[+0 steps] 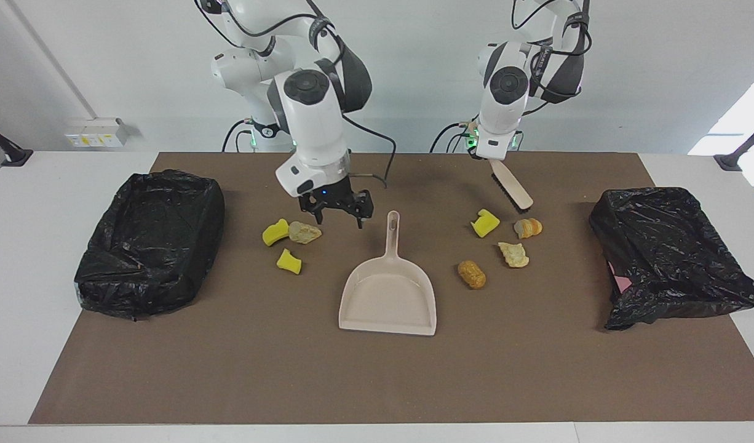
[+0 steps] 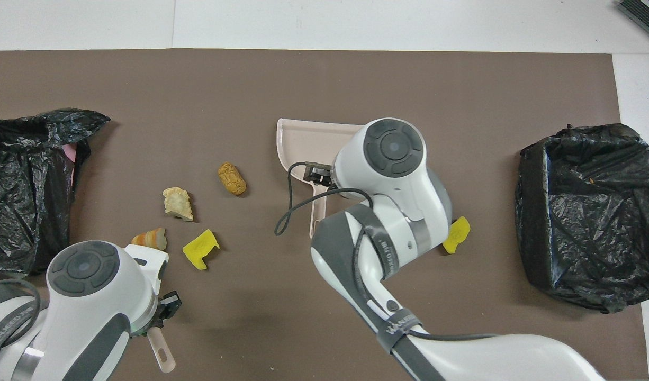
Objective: Sweep and dump trash in bin
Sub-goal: 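Lift the brush with the left gripper while the right gripper grasps the dustpan, then slide the dustpan with the right gripper toward the bread pile, then sweep the bread and sponge pieces into the dustpan with the left gripper, then carry the dustpan with the right gripper over the black bag and tip it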
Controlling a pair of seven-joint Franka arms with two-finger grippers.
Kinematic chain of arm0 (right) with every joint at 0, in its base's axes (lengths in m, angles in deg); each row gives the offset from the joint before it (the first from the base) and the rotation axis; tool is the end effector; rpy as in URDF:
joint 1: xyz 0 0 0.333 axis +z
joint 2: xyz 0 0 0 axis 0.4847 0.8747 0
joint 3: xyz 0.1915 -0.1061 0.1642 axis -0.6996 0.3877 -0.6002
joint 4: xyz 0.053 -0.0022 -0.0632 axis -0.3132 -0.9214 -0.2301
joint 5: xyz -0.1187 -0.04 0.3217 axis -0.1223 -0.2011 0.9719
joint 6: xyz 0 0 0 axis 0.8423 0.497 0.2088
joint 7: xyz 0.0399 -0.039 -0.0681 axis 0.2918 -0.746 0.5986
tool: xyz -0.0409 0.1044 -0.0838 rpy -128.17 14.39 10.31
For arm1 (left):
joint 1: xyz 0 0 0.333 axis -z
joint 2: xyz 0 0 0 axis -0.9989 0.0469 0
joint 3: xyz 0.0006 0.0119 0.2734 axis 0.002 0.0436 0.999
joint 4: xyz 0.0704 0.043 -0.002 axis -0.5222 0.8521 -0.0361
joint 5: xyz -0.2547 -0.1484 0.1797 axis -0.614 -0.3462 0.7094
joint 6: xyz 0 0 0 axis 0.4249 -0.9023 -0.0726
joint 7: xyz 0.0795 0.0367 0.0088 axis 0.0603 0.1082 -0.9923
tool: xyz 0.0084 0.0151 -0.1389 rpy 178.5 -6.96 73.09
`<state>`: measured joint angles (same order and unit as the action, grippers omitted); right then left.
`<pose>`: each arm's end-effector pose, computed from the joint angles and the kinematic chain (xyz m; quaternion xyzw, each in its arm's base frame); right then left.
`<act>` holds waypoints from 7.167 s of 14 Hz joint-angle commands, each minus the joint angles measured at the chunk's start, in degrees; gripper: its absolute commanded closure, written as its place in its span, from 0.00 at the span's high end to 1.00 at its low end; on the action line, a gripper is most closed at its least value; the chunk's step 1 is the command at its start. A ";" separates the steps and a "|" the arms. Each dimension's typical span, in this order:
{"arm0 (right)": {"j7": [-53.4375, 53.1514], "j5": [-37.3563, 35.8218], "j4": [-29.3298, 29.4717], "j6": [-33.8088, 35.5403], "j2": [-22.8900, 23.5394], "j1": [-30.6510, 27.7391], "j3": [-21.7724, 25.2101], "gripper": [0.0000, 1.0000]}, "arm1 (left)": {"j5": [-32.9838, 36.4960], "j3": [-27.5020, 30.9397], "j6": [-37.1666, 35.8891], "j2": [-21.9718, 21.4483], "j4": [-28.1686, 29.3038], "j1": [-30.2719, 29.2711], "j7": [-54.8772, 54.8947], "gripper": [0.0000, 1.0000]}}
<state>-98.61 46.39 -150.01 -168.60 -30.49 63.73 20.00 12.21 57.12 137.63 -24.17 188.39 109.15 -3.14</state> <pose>0.5200 0.3312 0.3392 -0.9914 0.1166 -0.0111 0.0578 0.3171 -0.1115 0.3560 -0.9499 -0.2478 0.1393 0.1299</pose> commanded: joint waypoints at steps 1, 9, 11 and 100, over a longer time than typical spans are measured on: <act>-0.92 1.37 -0.19 -2.26 3.29 2.17 0.32 1.00 | 1.12 -0.67 6.79 -3.65 6.67 -2.86 0.16 0.00; 0.57 0.32 -2.39 -1.39 2.24 3.49 0.41 0.54 | 0.42 -1.11 21.04 -0.49 9.49 0.02 2.88 0.00; -0.12 0.31 -2.30 -0.95 2.24 3.67 0.41 0.00 | -0.63 -1.20 25.08 1.35 8.71 1.36 3.06 0.00; 97.84 -10.94 -17.08 17.75 -28.07 -20.03 1.20 0.00 | -8.97 -1.37 14.72 14.02 -10.11 13.56 10.88 0.00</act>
<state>-5.80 35.52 -167.61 -153.86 -55.37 48.75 21.39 5.42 55.79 151.40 -7.02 175.54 120.22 8.79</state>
